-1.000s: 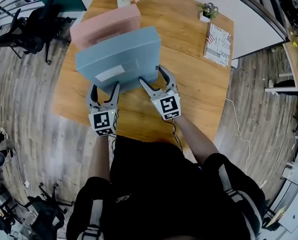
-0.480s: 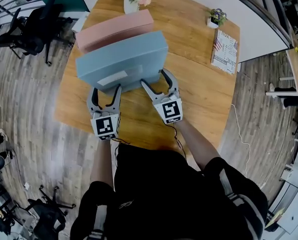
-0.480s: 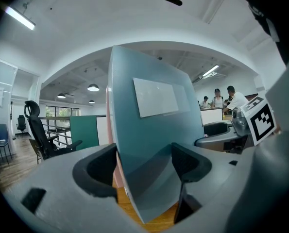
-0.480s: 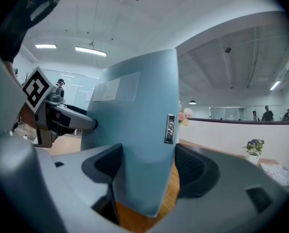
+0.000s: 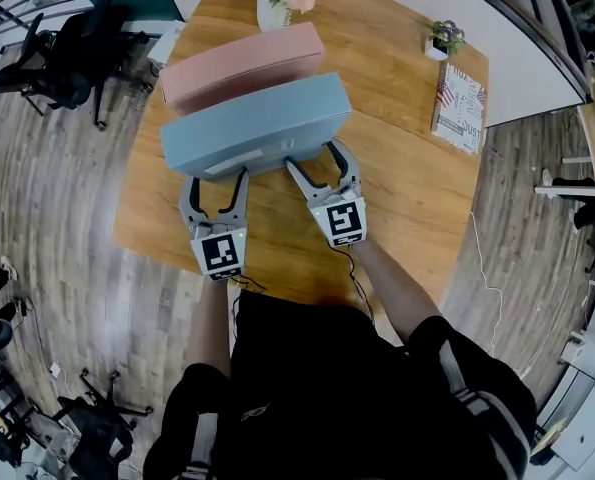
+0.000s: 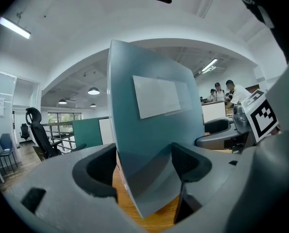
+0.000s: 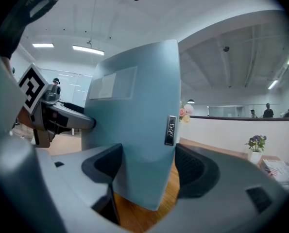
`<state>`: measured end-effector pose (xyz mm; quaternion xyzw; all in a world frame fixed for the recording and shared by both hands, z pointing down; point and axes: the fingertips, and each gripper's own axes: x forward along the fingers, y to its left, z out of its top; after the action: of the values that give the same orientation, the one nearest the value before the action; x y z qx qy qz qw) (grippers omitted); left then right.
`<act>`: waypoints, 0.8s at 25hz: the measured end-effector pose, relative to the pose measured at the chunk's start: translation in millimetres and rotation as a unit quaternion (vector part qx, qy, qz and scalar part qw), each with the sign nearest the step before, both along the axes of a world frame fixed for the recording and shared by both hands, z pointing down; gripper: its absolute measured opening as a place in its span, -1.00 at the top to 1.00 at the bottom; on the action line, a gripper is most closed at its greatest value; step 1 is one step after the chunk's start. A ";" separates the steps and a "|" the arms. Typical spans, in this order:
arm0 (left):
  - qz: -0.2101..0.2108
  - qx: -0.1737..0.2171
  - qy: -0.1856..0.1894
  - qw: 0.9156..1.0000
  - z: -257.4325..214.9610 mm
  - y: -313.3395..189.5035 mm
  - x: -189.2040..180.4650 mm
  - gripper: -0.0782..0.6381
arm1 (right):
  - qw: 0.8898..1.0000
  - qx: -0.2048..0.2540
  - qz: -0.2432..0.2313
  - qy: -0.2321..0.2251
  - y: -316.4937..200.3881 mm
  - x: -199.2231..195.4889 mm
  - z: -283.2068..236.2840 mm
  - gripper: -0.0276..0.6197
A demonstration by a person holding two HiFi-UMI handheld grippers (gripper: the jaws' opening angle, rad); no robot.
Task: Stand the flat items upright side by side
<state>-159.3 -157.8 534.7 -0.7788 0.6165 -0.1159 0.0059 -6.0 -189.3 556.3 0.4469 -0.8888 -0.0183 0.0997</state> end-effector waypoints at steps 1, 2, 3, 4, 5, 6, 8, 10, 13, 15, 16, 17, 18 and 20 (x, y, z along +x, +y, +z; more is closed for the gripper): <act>-0.003 -0.003 0.003 1.000 2.3 -1.7 -0.8 -0.22 | 1.000 -0.002 0.000 0.002 -2.0 -0.8 1.5 -0.13; -0.005 -0.006 0.005 1.000 5.2 -3.4 -1.8 -0.22 | 1.000 -0.003 0.000 0.004 -4.0 -1.6 3.1 -0.13; -0.006 -0.009 0.007 1.000 7.9 -4.8 -2.6 -0.22 | 1.000 -0.003 0.000 0.005 -5.9 -2.2 4.8 -0.13; -0.008 -0.012 0.010 1.000 9.7 -6.0 -2.9 -0.22 | 1.000 -0.004 -0.001 0.006 -7.6 -2.6 6.4 -0.13; -0.010 -0.015 0.012 1.000 11.0 -6.9 -3.0 -0.22 | 1.000 -0.006 0.000 0.006 -8.7 -2.9 7.7 -0.13; -0.009 -0.016 0.010 1.000 12.4 -7.9 -3.1 -0.22 | 1.000 -0.008 0.000 0.007 -9.5 -2.9 9.0 -0.13; -0.007 -0.014 0.002 1.000 15.0 -9.8 -3.0 -0.22 | 1.000 -0.012 0.002 0.007 -10.6 -2.7 12.3 -0.13; -0.007 -0.014 -0.004 1.000 17.6 -11.4 -2.8 -0.22 | 1.000 -0.013 0.002 0.007 -12.5 -2.4 16.6 -0.13; -0.010 -0.017 -0.005 1.000 20.2 -13.4 -2.7 -0.22 | 1.000 -0.013 0.001 0.010 -15.8 -2.3 19.4 -0.13; -0.012 -0.018 -0.005 1.000 20.9 -14.6 -2.7 -0.22 | 1.000 -0.013 0.000 0.010 -17.8 -2.5 19.7 -0.13; -0.013 -0.019 -0.005 1.000 21.5 -15.0 -2.6 -0.22 | 1.000 -0.012 -0.001 0.010 -18.5 -2.4 20.3 -0.13; -0.013 -0.019 -0.005 1.000 22.1 -15.3 -2.5 -0.22 | 1.000 -0.011 -0.001 0.009 -19.0 -2.3 20.8 -0.13; -0.013 -0.020 -0.005 1.000 22.4 -15.7 -2.6 -0.22 | 1.000 -0.012 -0.001 0.009 -19.3 -2.3 21.3 -0.13; -0.013 -0.020 -0.005 1.000 22.3 -17.0 -3.2 -0.22 | 1.000 -0.012 0.000 0.008 -20.3 -2.8 21.8 -0.13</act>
<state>-162.5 -174.8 557.0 -0.7702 0.6239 -0.1322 -0.0079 -8.9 -209.6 578.1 0.4454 -0.8882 -0.0110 0.1127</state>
